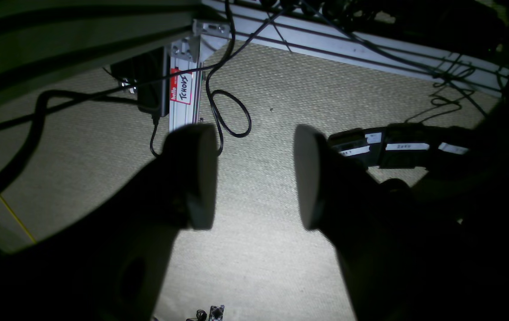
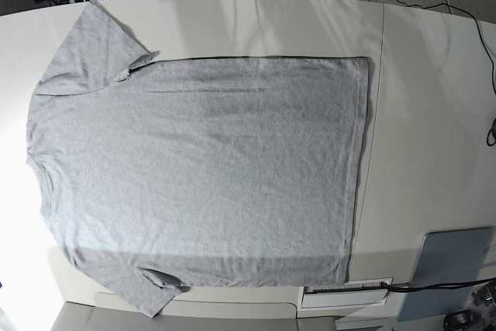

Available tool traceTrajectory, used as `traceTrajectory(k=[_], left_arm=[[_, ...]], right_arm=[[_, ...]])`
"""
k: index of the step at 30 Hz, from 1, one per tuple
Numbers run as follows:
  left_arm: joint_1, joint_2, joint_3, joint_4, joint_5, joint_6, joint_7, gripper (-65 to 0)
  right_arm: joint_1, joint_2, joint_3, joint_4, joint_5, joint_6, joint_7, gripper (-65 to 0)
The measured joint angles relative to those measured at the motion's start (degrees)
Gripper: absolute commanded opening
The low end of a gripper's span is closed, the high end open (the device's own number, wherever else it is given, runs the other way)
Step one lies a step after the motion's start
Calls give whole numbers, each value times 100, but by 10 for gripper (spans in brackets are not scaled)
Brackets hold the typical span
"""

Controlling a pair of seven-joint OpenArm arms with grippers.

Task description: Fold the T-shirt properly

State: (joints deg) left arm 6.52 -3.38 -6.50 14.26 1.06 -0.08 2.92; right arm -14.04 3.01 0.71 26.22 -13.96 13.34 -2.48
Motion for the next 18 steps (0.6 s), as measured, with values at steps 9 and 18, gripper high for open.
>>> traceTrajectory(k=[9,18], left_arm=[[0,0,0,0,0,0,0,-341],[208,-177,0,326,105,0,-2,-341]], right_arm=[[0,0,0,0,0,0,0,-380],[-304,264,-2,15,22,2,697,-380]])
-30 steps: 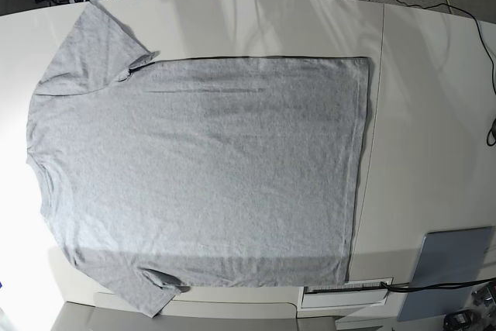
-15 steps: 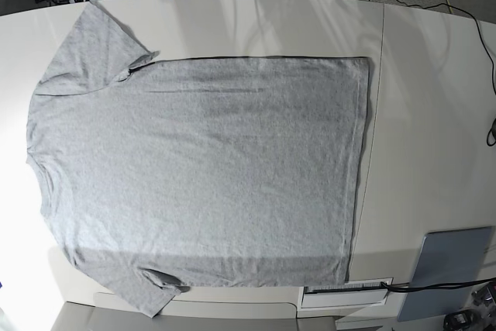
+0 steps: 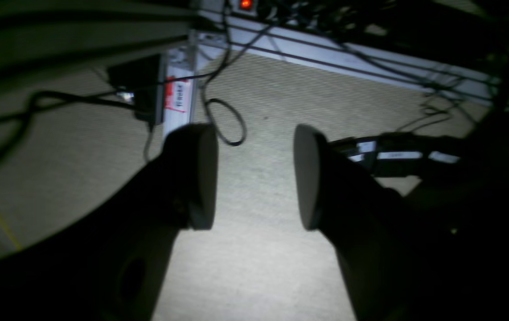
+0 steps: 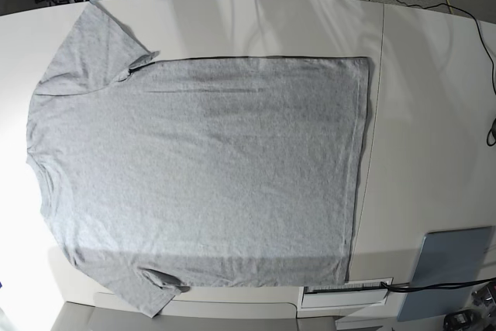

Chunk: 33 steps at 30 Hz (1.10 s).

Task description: Fold the T-shirt properly

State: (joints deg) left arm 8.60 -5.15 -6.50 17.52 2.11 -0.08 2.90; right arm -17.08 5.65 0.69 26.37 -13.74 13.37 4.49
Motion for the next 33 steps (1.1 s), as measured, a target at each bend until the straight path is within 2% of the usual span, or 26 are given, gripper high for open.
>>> traceTrajectory(k=[3,6,10,12,16,19,26,28,33], left_arm=[[251,-210,0,435,57,-136,109,-341],[612,-378,0,1025,74,-597,337,-341],[1285,-356,7,2061,-33,-647,605,-341],[1694,-358,4,2702,-197,-699,695,-341],[2549,-409,4,4087,-332,-942,719,-341],[3117,-483,9,5128,-374,-1012,990,-341],[4183,-1054,7,7294,-376,-981,1224,-341],[4422,-1250,11,7860,-339,-1003,1314,-341],[4638,-1685,4,9162,332,-1027,1526,-341]], right_arm=[[-267,203,0,0,-22,0,256,-380],[-437,310,0,0,-28,11,254,-380],[-669,404,0,162,42,105,201,-380],[-938,459,-4,470,354,92,63,-380],[-1729,586,-11,1541,721,107,-251,-380],[-2396,706,-13,2618,979,118,-492,-380],[-4076,1316,-9,5125,1379,94,-636,-380],[-4461,1539,-11,5796,1375,-37,-719,-380],[-5165,2048,0,7329,1357,-708,-1088,-380]])
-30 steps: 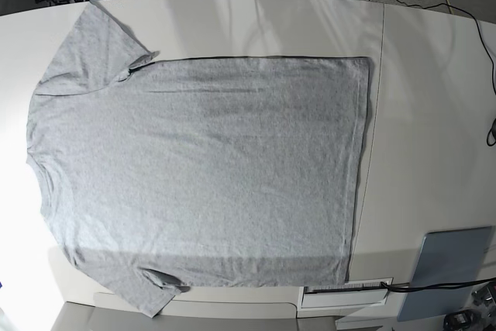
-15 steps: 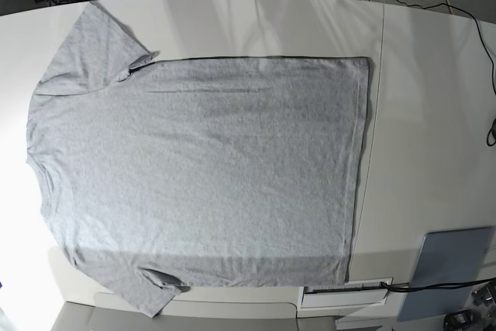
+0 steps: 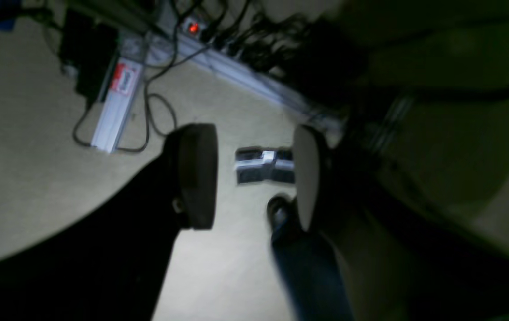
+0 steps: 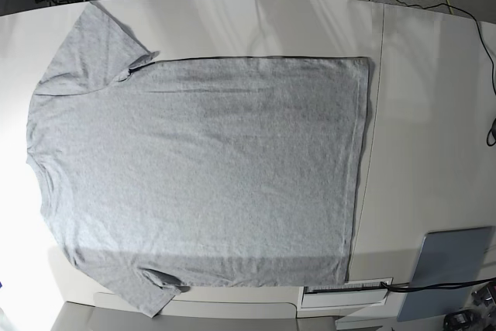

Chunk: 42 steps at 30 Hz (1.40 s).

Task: Fold the T-shirt properly
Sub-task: 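Move both grippers down to the shirt's shoulder corners and grasp them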

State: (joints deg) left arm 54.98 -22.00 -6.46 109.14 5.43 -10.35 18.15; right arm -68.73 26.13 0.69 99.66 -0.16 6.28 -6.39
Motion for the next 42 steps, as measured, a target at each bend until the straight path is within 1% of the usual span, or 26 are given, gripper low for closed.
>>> traceTrajectory(k=[1,2,5,6,9,12,13,14,15,17,19,21,22,25,27,30,33,35,36,37,40,42], left_arm=[[-9,-74,0,216,181,-35,-7,-341],[-28,-155,2,424,313,-131,-2,-341],[-245,-389,11,857,577,-387,2,-341],[-387,-457,9,929,612,-511,-13,-341],[-918,-601,4,905,669,-879,-15,-341],[-1432,-675,24,669,669,-1456,-33,-341],[-1593,-673,46,557,656,-1596,-9,-341],[-1740,-673,90,450,673,-1663,-9,-341],[-1875,-675,166,354,688,-1681,-11,-341],[-2142,-675,398,157,743,-1615,-4,-341],[-2361,-673,739,-4,1062,-1392,11,-341],[-2570,-660,1051,-219,1414,-1071,219,-341],[-2638,-673,1143,-295,1493,-839,175,-341],[-2820,-715,1311,-496,1670,-549,114,-341],[-2887,-750,1325,-605,1744,-527,17,-341],[-3064,-802,1325,-778,1742,-527,-20,-341],[-3209,-802,1318,-990,1740,-483,-190,-341],[-3307,-802,1316,-1093,1729,-485,-234,-341],[-3346,-802,1311,-1123,1733,-601,-260,-349],[-3381,-807,1298,-1137,1738,-774,-282,-371],[-3425,-822,1276,-1167,1749,-1228,-367,-477],[-3438,-822,1272,-1167,1759,-1523,-365,-555]], right_arm=[[-109,61,2,262,-42,-127,-59,-380],[-192,98,17,496,-212,-225,-144,-380],[-302,114,144,1084,-472,-356,-439,-380],[-284,111,225,1252,-514,-354,-553,-380],[-275,131,470,1663,-562,-382,-560,-380],[-286,98,647,1965,-560,-374,-623,-380],[-289,85,693,2063,-560,-382,-656,-379],[-289,83,737,2135,-560,-376,-662,-379],[-284,83,767,2186,-608,-376,-656,-379],[-267,87,793,2229,-1025,-380,-660,-379],[-232,81,793,2229,-1517,-369,-769,-379],[-129,70,793,2229,-1871,-361,-1174,-379],[-61,70,793,2229,-1985,-363,-1427,-379],[186,68,793,2229,-2214,-354,-1921,-379],[343,70,793,2229,-2258,-380,-2024,-379],[546,68,793,2229,-2354,-354,-2039,-379],[767,74,793,2229,-2356,-358,-2037,-379],[828,111,793,2229,-2358,-350,-2041,-379],[846,140,793,2227,-2358,-345,-2044,-379],[855,186,793,2229,-2358,-350,-2035,-379],[855,374,793,2229,-2367,-350,-2041,-379],[857,437,793,2229,-2590,-352,-2039,-379]])
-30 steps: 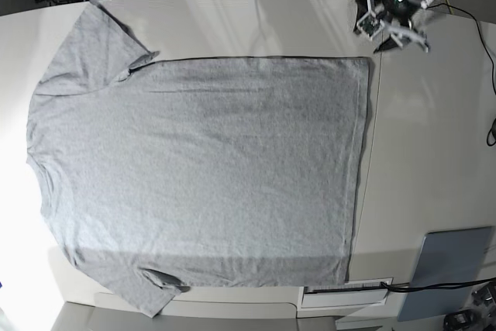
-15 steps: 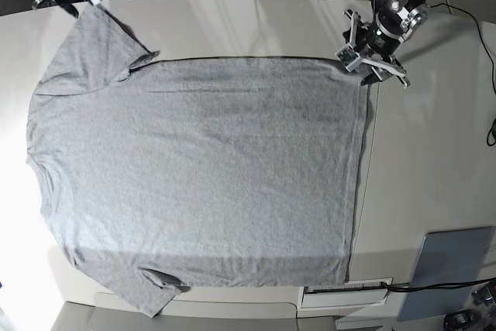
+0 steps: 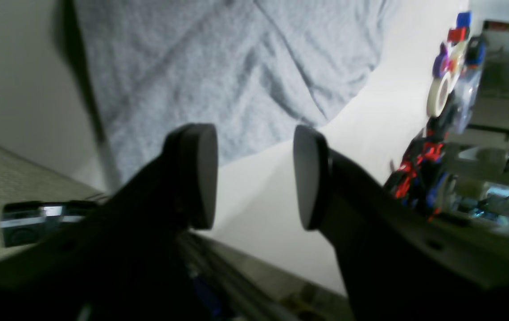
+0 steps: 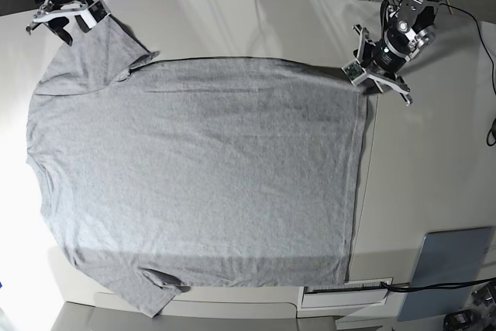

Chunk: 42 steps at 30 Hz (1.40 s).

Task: Fold the T-shirt properly
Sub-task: 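Move both grippers down to the shirt's shoulder corners and grasp them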

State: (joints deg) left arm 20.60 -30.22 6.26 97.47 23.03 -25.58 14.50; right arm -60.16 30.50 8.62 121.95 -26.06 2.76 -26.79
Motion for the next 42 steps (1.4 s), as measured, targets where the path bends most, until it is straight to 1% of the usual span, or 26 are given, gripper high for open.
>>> traceTrajectory(k=[2,4,9,10,12,13,14,16,19,22,24,26,29,31,33,36,39,42], left_arm=[[0,0,-2,0,7,-164,0,-649],[0,0,-2,2,0,-168,0,-650],[0,0,-2,2,0,-168,0,-650],[0,0,-2,0,0,-168,0,-650],[0,-2,-2,2,-9,-168,-2,-650],[0,-4,-2,2,-4,-168,0,-650],[-2,-9,-2,2,-4,-168,0,-650],[0,-4,-2,2,-2,-168,0,-650],[0,-9,-2,2,-11,-170,-2,-650],[2,-9,-2,2,-15,-168,0,-650],[2,-9,-2,2,-20,-170,0,-650],[0,-13,-2,2,-72,-170,4,-650],[2,-11,-2,2,-76,-170,7,-650],[2,-9,-2,2,-74,-170,22,-650],[4,2,-2,2,-76,-170,22,-650],[2,4,-2,2,-79,-168,22,-650],[4,4,-2,2,-76,-166,22,-650],[4,4,-2,2,-79,-166,20,-650]], right_arm=[[-2,31,0,0,-240,-2,2,-379],[-2,31,0,0,-417,0,2,-380],[-2,31,0,0,-459,2,2,-379],[-2,68,0,0,-455,57,0,-372],[-7,295,-2,-2,-476,584,-28,-334],[-15,424,-4,-2,-470,778,-39,-315],[-15,555,-4,-2,-474,896,-52,-297],[-15,820,-4,-20,-494,1019,-114,-289],[-15,1093,-4,-39,-511,1029,-286,-289],[-26,1314,-4,-44,-918,1034,-315,-289],[-26,1440,-4,-63,-984,1025,-295,-289],[7,1510,-4,-280,-992,1027,-225,-289],[271,1539,-4,-890,-984,1217,-175,-289],[400,1617,-9,-1193,-861,1239,68,-289],[529,1628,-50,-1386,-789,1231,129,-289],[669,1622,-195,-1515,-772,1257,177,-289],[885,1615,-376,-1569,-769,1502,175,-289],[1187,1613,-734,-1738,-859,1530,197,-289]])
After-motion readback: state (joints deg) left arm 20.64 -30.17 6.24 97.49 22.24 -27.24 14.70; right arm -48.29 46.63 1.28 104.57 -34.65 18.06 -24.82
